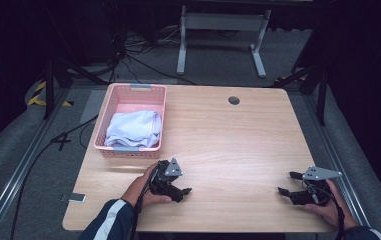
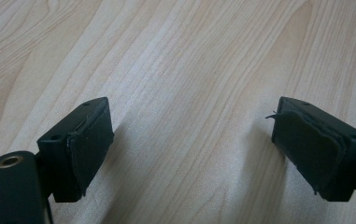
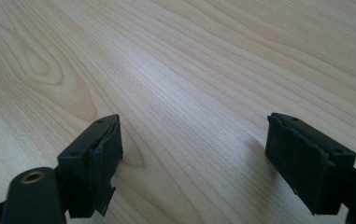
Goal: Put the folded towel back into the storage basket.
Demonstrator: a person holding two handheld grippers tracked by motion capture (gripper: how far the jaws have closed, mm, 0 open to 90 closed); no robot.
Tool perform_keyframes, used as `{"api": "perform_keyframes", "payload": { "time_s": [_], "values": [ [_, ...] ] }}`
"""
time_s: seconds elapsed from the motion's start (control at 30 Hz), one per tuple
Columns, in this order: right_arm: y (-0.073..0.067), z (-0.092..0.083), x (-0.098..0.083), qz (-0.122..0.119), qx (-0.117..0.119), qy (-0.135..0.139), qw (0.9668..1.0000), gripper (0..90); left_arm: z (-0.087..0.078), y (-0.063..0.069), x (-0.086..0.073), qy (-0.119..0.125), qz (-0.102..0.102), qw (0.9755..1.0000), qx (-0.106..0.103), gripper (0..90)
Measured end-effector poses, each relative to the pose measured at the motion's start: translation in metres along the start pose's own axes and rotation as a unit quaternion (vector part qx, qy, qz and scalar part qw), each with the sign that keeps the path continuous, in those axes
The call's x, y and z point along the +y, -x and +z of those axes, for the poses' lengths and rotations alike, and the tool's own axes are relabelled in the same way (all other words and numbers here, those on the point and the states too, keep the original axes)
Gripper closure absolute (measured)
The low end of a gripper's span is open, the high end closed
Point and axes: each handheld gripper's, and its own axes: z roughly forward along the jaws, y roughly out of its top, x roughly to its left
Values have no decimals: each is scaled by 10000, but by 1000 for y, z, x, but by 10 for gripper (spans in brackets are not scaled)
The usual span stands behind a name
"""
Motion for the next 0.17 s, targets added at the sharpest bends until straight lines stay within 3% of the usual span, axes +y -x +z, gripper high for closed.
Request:
{"api": "perform_keyframes", "payload": {
  "time_s": [0.17],
  "values": [
    [0,0,0,-3,-6,3,10000,186,0,0,0,1,12,10000,8,118]
  ]
}}
